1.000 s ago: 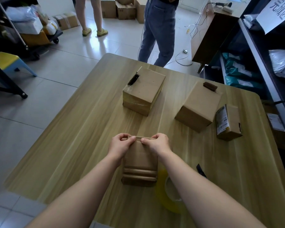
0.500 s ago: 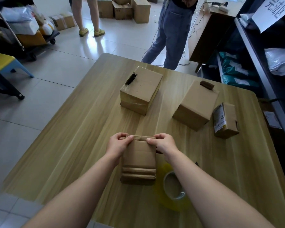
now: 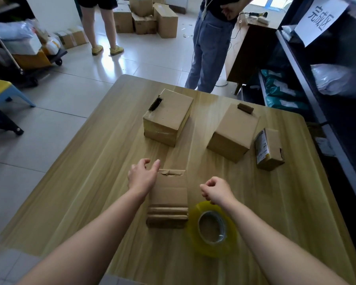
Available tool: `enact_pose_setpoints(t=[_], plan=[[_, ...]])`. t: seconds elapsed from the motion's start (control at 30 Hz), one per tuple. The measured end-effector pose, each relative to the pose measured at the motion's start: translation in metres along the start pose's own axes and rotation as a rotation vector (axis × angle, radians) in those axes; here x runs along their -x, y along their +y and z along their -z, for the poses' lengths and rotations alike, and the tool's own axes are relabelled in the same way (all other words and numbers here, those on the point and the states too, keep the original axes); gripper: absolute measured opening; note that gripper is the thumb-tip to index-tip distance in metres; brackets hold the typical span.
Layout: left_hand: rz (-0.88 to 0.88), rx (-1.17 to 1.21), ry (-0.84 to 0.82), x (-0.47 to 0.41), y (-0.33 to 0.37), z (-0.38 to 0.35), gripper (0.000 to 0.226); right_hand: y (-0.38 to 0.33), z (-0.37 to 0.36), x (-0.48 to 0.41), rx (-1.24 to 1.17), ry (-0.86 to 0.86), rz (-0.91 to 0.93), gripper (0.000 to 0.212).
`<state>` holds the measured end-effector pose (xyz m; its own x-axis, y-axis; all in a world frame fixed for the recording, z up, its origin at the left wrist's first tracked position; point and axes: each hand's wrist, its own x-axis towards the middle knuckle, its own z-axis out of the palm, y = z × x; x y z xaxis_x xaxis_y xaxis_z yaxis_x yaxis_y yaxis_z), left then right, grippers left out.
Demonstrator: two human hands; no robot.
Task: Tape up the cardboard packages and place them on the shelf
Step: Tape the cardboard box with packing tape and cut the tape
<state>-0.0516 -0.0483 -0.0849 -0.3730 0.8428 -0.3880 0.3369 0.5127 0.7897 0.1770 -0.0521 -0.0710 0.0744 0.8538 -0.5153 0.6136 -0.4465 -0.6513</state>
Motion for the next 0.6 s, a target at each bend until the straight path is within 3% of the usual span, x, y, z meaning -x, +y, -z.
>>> enact_pose_setpoints(t=[0.13, 0.23, 0.33, 0.4, 0.47, 0.6], plan=[[-0.149, -0.084, 0.07, 0.023, 0.018, -0.003, 0.04, 0.024, 0.002, 0.026, 0.325, -0.229, 0.02, 0.022], [-0.25, -0.107, 0.098, 0.038, 0.027, -0.005, 0.036, 0.028, -0.001, 0.046, 0.568, -0.339, 0.088, 0.043], [-0.282, -0.109, 0.089, 0.044, 0.031, -0.008, 0.033, 0.024, -0.006, 0.062, 0.967, -0.5, 0.209, 0.066], [-0.286, -0.098, 0.071, 0.045, 0.032, -0.009, 0.03, 0.029, -0.012, 0.068, 1.185, -0.517, 0.297, 0.063], [-0.299, -0.099, 0.07, 0.047, 0.032, -0.009, 0.028, 0.035, -0.014, 0.071, 1.22, -0.444, 0.354, 0.047], [-0.314, -0.09, 0.081, 0.048, 0.034, -0.01, 0.024, 0.025, 0.006, 0.066, 0.916, -0.348, 0.322, 0.033]])
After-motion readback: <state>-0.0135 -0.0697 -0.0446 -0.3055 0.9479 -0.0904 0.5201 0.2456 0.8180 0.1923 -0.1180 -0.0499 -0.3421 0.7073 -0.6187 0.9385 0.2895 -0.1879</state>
